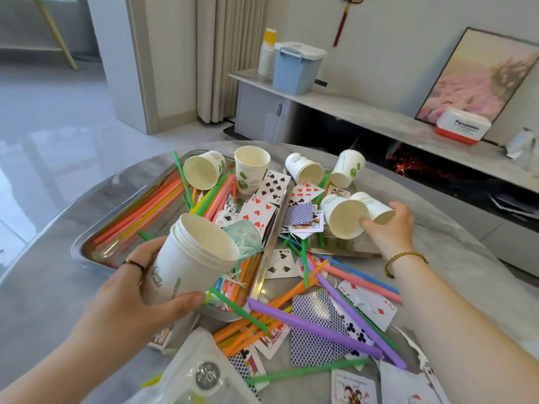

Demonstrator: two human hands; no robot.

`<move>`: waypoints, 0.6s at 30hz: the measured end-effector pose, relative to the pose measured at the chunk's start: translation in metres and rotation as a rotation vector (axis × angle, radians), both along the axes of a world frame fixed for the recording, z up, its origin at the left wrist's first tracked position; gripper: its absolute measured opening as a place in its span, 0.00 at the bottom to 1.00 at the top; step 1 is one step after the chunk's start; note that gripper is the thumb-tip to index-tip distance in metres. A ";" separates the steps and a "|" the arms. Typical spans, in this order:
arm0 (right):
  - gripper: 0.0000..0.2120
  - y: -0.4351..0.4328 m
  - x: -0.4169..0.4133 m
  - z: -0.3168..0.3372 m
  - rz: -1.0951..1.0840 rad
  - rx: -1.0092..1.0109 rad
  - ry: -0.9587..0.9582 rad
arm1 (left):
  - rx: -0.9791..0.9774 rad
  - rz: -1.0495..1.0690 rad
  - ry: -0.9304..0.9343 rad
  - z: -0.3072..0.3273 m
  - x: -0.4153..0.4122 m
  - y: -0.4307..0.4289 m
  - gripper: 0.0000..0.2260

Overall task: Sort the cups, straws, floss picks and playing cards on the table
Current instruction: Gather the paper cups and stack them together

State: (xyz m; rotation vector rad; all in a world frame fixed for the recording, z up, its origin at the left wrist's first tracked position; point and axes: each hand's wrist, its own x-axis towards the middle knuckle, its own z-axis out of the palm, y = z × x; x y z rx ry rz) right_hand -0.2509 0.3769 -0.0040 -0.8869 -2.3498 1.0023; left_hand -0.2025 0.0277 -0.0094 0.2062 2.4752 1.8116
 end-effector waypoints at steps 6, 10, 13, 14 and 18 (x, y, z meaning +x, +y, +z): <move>0.31 -0.022 0.073 0.011 0.169 -0.054 0.022 | -0.080 -0.078 0.073 0.007 0.015 0.007 0.29; 0.33 -0.042 0.121 0.001 0.223 -0.006 -0.021 | -0.121 -0.127 0.066 0.008 0.025 0.013 0.30; 0.36 -0.049 0.134 -0.006 0.226 -0.010 -0.041 | -0.185 -0.154 0.069 0.011 0.032 0.017 0.29; 0.37 -0.050 0.135 -0.007 0.224 -0.032 -0.033 | -0.199 -0.160 0.071 0.012 0.034 0.018 0.28; 0.39 -0.052 0.139 -0.007 0.219 -0.103 -0.033 | -0.268 -0.192 0.089 0.012 0.037 0.019 0.30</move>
